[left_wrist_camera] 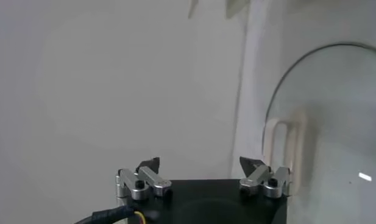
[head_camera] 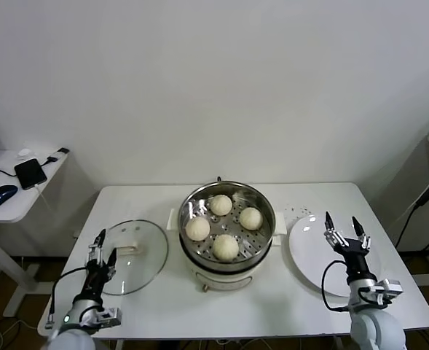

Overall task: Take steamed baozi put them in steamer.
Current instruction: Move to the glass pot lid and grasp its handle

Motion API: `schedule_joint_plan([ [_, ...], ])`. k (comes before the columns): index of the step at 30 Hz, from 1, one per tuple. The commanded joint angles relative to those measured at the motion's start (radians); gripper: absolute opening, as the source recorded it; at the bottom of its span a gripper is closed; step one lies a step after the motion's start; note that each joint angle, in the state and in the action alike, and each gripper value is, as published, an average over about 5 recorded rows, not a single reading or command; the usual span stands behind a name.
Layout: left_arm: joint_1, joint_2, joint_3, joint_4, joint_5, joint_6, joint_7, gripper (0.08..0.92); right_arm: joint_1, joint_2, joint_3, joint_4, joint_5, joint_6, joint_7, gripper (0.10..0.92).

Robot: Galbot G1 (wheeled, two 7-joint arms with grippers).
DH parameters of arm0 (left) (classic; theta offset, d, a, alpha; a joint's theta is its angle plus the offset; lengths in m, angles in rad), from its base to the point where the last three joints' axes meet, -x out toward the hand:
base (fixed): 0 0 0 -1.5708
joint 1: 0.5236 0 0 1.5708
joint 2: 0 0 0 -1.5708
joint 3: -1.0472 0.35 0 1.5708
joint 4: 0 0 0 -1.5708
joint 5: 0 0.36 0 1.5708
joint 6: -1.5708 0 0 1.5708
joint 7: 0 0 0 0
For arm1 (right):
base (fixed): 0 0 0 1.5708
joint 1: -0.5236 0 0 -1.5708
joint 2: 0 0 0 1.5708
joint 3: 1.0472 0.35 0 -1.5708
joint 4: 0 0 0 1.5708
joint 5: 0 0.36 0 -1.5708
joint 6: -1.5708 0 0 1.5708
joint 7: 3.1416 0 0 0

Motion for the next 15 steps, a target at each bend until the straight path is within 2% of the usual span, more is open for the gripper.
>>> schedule_joint_plan([
  [1, -0.042, 0.031, 0.053, 0.104, 0.092, 0.017, -0.044, 0.823, -0.009, 0.007, 0.005, -0.010, -0.001, 0.007, 0.009, 0.823],
  [7, -0.079, 0.021, 0.067, 0.181, 0.094, 0.019, -0.080, 0.823, -0.009, 0.010, 0.005, -0.018, -0.001, 0.009, 0.008, 0.823],
  [15, -0.110, 0.023, 0.069, 0.235, 0.106, 0.028, -0.079, 0.823, -0.006, 0.011, 0.007, -0.026, -0.001, 0.010, 0.006, 0.823],
])
